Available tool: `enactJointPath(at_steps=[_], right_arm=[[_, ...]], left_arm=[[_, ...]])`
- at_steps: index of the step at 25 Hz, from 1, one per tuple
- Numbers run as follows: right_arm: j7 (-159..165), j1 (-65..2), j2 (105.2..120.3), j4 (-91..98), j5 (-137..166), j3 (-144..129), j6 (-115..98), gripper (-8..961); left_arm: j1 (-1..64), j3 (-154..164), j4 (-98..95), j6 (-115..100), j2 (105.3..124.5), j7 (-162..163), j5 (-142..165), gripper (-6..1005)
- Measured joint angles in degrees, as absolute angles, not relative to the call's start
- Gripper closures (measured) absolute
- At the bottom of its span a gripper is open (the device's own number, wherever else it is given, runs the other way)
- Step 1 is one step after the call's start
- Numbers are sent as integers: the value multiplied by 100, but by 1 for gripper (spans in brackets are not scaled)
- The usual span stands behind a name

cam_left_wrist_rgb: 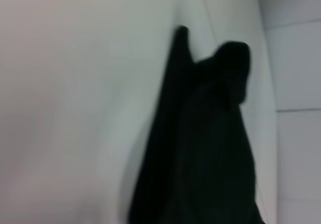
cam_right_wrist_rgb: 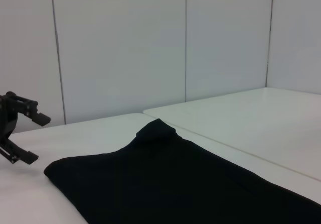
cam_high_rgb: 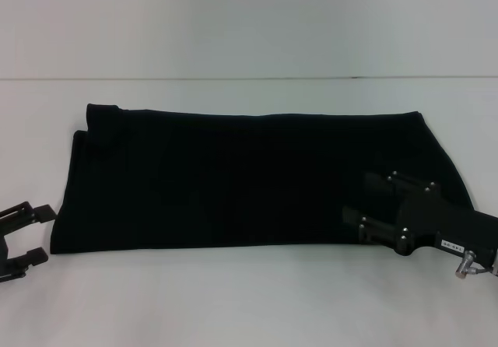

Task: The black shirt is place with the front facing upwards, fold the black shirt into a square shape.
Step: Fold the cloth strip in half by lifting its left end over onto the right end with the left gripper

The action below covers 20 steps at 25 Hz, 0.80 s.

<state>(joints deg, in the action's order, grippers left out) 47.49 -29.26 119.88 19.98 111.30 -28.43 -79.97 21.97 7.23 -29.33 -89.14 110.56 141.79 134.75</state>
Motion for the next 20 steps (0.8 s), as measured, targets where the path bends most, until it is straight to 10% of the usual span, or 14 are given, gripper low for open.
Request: enactJointPath(at_steps=[20], right_arm=[[4764, -2953, 11988, 1988, 11118, -2838, -7971, 222]], left_arm=[[2324, 765, -2503, -8164, 11057, 14277, 13527, 124]])
